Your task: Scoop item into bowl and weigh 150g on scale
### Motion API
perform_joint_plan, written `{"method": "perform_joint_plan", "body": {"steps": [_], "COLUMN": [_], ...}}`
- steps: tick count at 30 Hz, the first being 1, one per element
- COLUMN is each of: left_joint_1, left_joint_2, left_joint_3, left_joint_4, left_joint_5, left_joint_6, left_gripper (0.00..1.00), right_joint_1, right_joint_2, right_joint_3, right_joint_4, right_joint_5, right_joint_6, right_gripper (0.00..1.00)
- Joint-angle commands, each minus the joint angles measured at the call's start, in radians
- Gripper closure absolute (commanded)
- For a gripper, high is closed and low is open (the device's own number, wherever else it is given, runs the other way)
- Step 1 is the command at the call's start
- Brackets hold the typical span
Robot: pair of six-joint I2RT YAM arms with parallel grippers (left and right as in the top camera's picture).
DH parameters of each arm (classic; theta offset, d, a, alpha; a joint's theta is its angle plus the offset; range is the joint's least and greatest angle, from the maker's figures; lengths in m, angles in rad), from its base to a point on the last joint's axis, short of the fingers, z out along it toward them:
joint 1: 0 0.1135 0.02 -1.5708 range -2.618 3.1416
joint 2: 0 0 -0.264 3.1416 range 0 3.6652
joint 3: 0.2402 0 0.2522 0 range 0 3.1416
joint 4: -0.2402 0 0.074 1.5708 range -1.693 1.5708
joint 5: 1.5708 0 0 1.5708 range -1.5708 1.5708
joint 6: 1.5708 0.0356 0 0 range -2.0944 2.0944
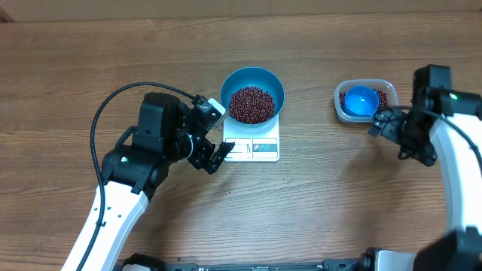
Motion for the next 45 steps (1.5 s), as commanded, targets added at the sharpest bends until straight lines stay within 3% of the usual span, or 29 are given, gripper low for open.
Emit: {"method": "perform_joint_plan", "body": {"steps": [1,12,23,45], "left_joint_1": [0.005,0.005,0.005,0.005], "left_joint_2": [0.002,0.002,0.002,0.002], "left_joint_3": [0.025,0.025,0.025,0.025], "left_joint_4": [0.004,0.004,0.004,0.004], "left_joint_5": [0.015,0.015,0.015,0.015], "left_joint_6": [-0.014,-0.014,-0.014,-0.014], "left_gripper": [0.00,0.01,0.01,0.01], "right_joint_1": [-0.003,-0.003,-0.003,-0.003], "right_joint_2": [-0.135,-0.368,-0.359,-0.359], "right_joint_3": [0.030,0.030,0.030,0.030], "right_joint_4": [-0.016,-0.014,0.020,0.019], "right_joint_5": [-0.169,-0.193,-0.099,-0.100], "right_joint_6": [-0.243,-0.244,-0.293,-0.292], "right_gripper": [0.00,0.00,0.00,0.00]}}
